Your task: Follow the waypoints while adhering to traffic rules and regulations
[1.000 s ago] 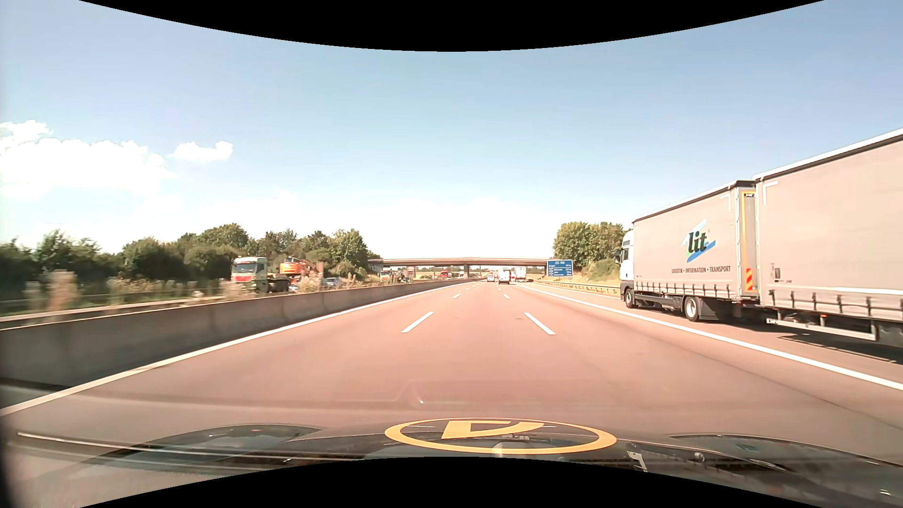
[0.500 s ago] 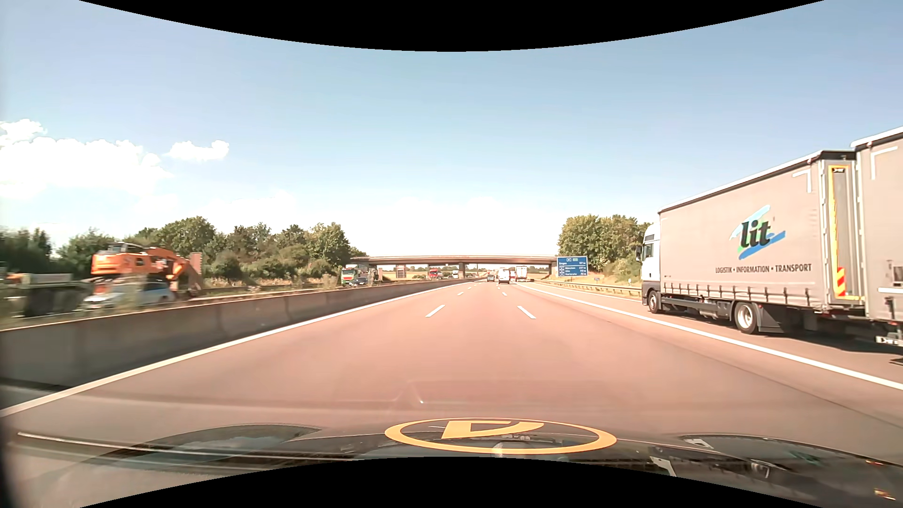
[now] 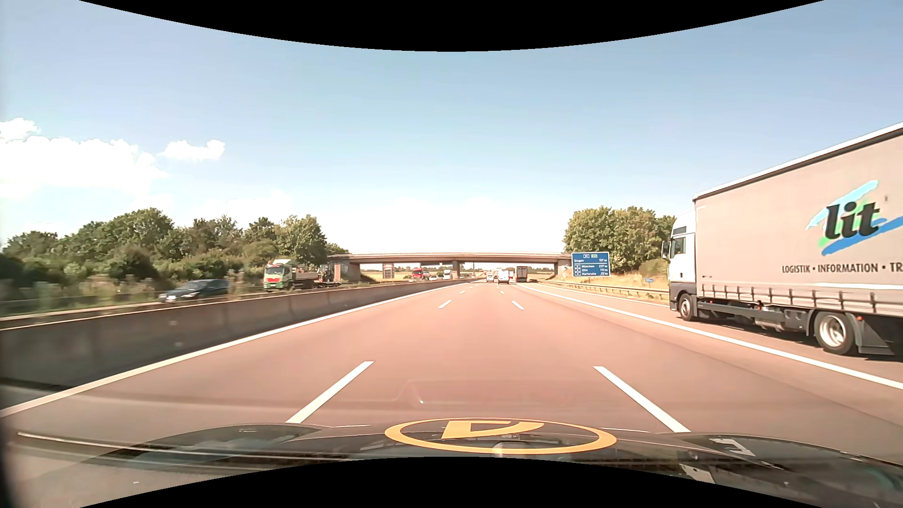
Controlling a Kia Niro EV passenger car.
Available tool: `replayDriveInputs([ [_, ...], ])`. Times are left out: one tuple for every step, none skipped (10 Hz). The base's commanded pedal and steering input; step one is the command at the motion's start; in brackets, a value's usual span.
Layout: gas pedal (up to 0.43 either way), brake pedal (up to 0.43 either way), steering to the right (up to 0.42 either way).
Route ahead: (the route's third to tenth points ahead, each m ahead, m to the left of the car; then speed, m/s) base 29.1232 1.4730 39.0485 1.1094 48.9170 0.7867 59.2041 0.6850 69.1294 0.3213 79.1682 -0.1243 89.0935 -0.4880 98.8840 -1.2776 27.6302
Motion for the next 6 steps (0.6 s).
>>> replayDriveInputs([
  [0.280, 0.000, 0.002],
  [0.280, 0.000, 0.002],
  [0.280, 0.000, 0.002],
  [0.280, 0.000, 0.002],
  [0.280, 0.000, 0.002],
  [0.280, 0.000, 0.002],
])
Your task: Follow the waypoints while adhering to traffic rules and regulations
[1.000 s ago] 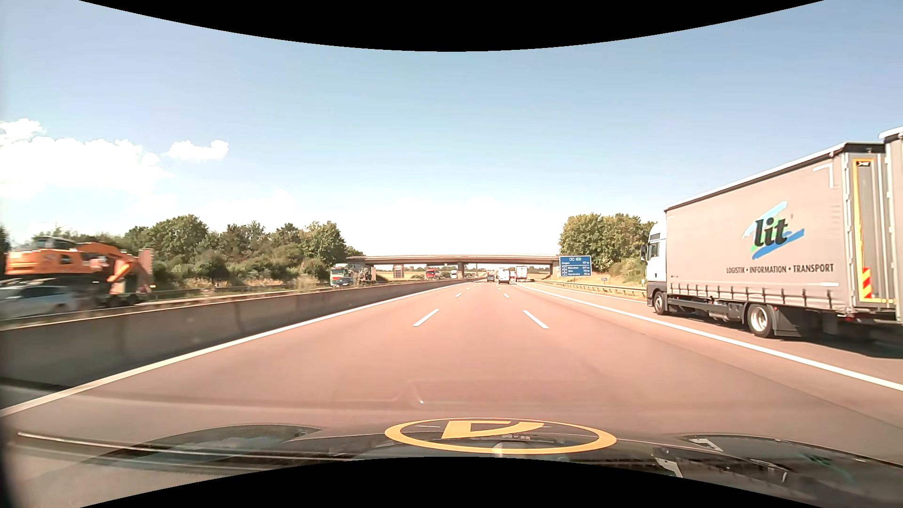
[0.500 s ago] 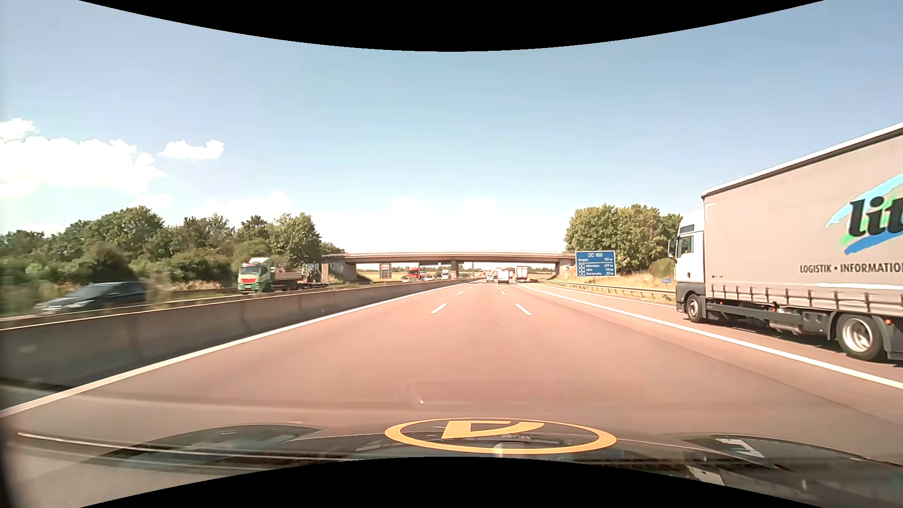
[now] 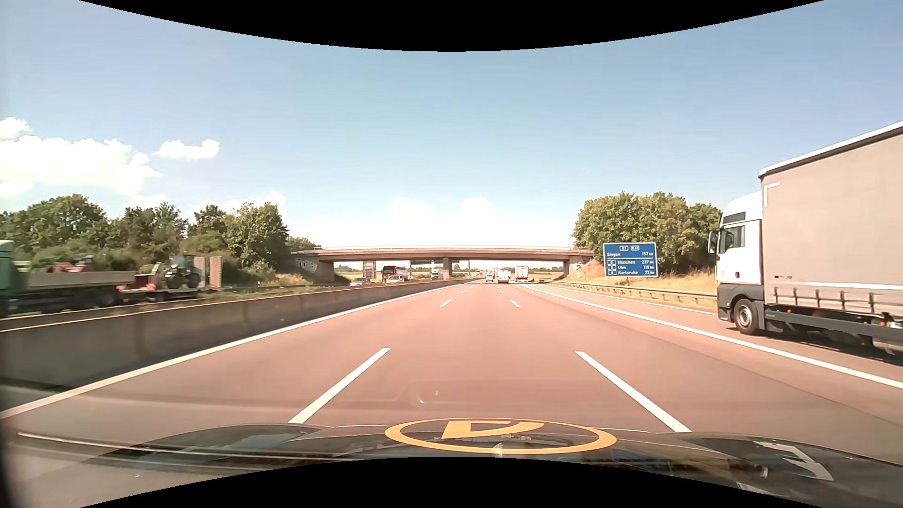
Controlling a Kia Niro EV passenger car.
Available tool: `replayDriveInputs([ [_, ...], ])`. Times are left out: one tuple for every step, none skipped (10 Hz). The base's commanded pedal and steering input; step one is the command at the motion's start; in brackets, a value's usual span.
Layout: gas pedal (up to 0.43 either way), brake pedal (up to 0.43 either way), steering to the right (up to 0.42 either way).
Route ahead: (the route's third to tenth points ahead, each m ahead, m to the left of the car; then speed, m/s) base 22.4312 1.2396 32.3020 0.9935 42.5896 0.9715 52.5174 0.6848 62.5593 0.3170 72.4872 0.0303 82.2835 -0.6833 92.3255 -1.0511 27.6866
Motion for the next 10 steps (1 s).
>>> replayDriveInputs([
  [0.280, 0.000, 0.002],
  [0.280, 0.000, 0.002],
  [0.280, 0.000, 0.002],
  [0.280, 0.000, 0.002],
  [0.280, 0.000, 0.002],
  [0.280, 0.000, 0.002],
  [0.280, 0.000, 0.002],
  [0.280, 0.000, 0.001],
  [0.280, 0.000, 0.002],
  [0.280, 0.000, 0.002],
])
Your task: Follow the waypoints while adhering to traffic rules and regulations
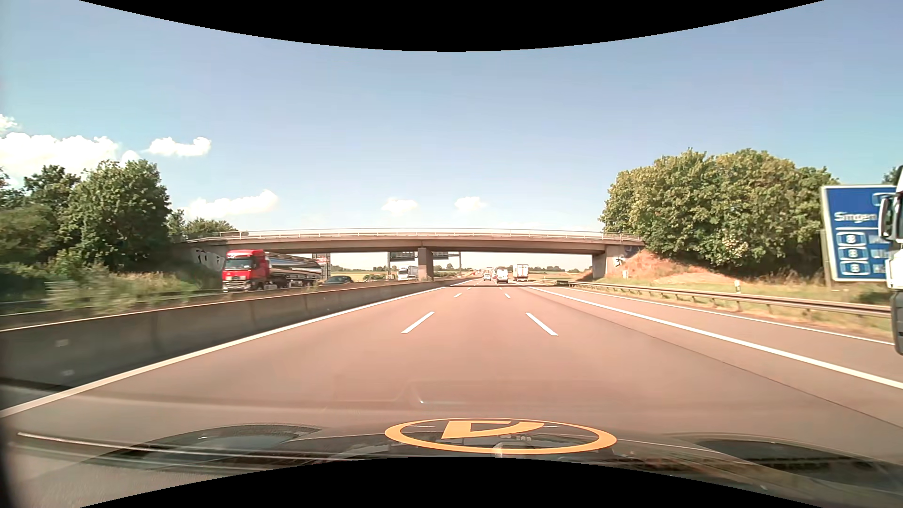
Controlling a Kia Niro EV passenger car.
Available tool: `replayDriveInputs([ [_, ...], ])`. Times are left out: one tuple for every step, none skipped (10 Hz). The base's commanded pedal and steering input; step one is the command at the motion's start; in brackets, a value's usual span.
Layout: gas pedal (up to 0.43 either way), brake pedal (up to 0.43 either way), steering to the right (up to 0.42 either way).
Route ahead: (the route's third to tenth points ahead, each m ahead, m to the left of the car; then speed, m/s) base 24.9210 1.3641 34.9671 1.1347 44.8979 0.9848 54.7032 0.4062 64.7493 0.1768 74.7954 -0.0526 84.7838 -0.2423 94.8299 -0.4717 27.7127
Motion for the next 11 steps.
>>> replayDriveInputs([
  [0.280, 0.000, 0.002],
  [0.280, 0.000, 0.002],
  [0.280, 0.000, 0.002],
  [0.280, 0.000, 0.001],
  [0.280, 0.000, 0.002],
  [0.280, 0.000, 0.002],
  [0.299, 0.000, 0.002],
  [0.311, 0.000, 0.002],
  [0.331, 0.000, 0.002],
  [0.331, 0.000, 0.002],
  [0.339, 0.000, 0.002],
])
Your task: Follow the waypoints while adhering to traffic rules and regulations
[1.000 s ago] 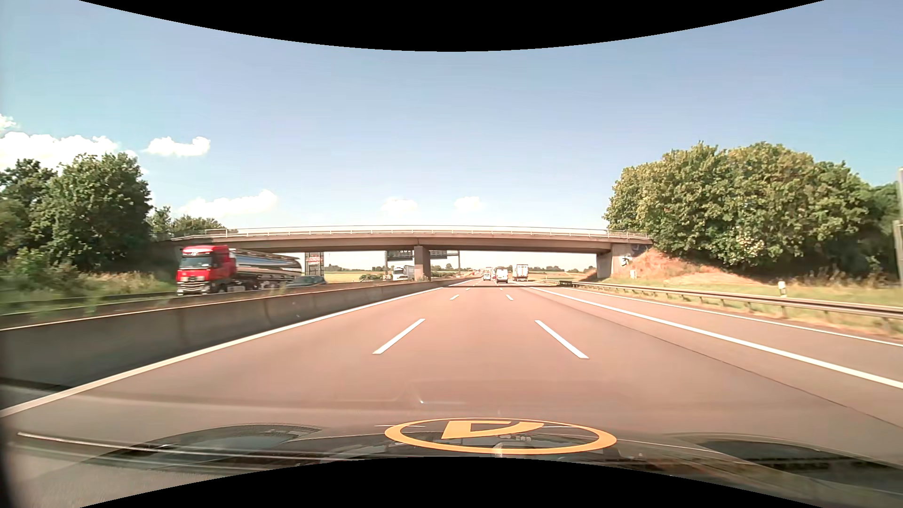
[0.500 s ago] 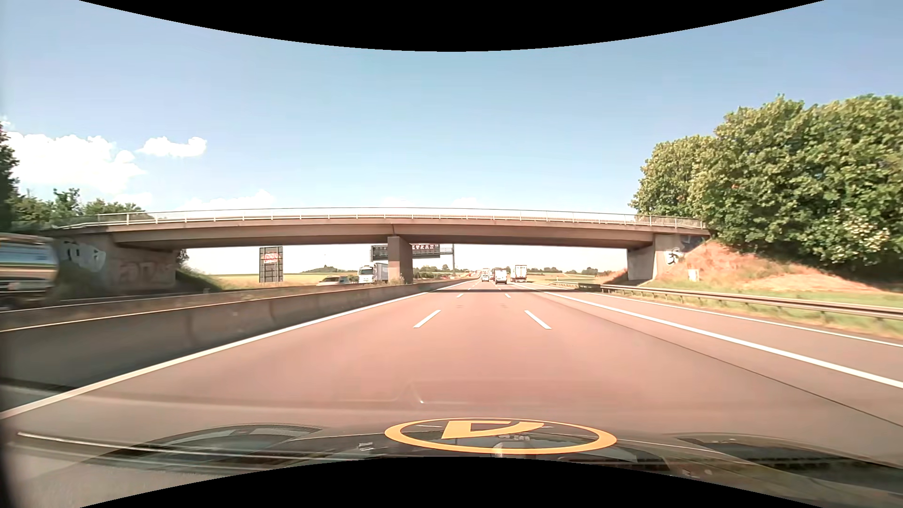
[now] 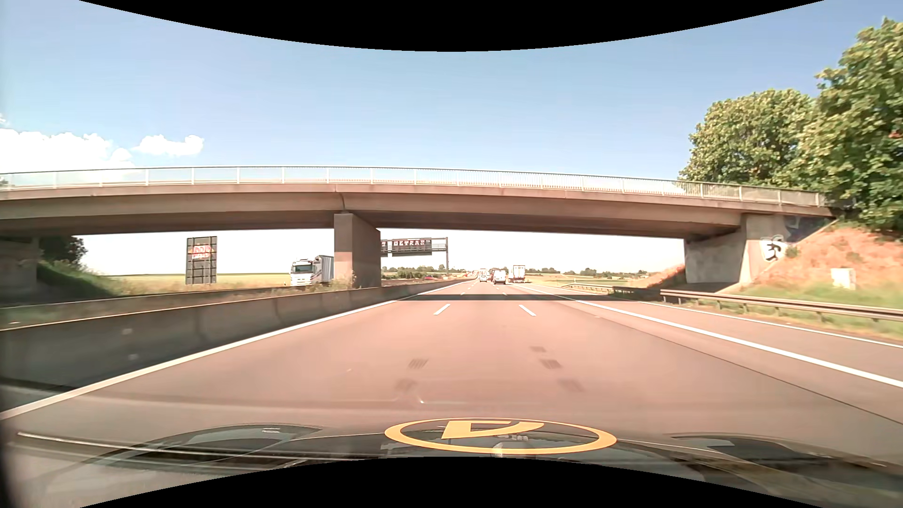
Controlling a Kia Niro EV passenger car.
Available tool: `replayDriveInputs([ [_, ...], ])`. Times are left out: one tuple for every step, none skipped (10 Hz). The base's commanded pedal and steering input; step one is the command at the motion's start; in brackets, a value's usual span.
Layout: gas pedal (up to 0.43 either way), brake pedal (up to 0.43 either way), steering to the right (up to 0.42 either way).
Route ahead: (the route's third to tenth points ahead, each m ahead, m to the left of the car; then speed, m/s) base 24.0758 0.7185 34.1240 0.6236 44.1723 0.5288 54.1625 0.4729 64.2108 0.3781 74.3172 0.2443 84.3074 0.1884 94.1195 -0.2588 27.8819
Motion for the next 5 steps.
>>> replayDriveInputs([
  [0.339, 0.000, 0.002],
  [0.339, 0.000, 0.002],
  [0.339, 0.000, 0.002],
  [0.339, 0.000, 0.002],
  [0.339, 0.000, 0.002],
])
